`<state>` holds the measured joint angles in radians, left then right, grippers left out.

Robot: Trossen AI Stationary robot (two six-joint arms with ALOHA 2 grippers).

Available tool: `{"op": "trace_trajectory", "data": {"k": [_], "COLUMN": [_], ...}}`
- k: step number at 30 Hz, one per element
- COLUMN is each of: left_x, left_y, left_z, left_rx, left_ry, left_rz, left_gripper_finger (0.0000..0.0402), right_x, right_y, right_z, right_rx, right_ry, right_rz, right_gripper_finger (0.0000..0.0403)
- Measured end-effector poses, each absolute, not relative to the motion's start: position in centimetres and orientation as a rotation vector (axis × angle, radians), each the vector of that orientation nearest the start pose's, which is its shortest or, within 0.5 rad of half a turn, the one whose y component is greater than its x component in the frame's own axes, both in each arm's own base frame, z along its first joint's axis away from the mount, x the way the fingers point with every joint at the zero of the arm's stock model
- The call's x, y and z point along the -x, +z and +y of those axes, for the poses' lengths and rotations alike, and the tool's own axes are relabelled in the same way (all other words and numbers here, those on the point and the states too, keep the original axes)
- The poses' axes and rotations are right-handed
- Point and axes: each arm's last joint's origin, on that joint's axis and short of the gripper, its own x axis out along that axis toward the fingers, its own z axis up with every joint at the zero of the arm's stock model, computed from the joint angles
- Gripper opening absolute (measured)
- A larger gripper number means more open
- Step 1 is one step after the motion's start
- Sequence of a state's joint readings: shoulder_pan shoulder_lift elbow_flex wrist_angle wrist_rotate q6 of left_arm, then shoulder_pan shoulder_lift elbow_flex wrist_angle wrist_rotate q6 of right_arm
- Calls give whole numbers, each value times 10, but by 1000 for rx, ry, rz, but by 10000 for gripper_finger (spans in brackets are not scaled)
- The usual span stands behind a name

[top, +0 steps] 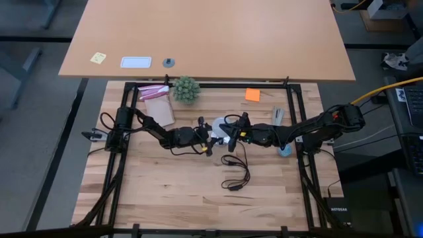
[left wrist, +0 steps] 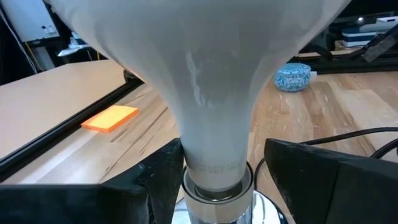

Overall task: Screw lightbulb
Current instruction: Insert the lightbulb into the lamp

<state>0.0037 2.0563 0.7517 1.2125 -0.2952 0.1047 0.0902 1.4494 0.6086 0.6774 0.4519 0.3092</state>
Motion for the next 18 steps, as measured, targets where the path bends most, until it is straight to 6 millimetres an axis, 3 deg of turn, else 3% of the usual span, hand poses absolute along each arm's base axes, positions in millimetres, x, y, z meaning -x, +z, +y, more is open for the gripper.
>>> {"op": "trace_trajectory", "data": {"k": [18], "left_x": [-361], "left_y": [115], "left_z": [12], "left_rx": [-104], "left_ry": [326], "left_rz": [39], "left_gripper_finger": [212], "right_x": [-289], "right_y": [207], "right_z": [13], "right_rx": [-260], "right_ry": [-383], "right_rz": [106], "right_gripper_finger": [23]}}
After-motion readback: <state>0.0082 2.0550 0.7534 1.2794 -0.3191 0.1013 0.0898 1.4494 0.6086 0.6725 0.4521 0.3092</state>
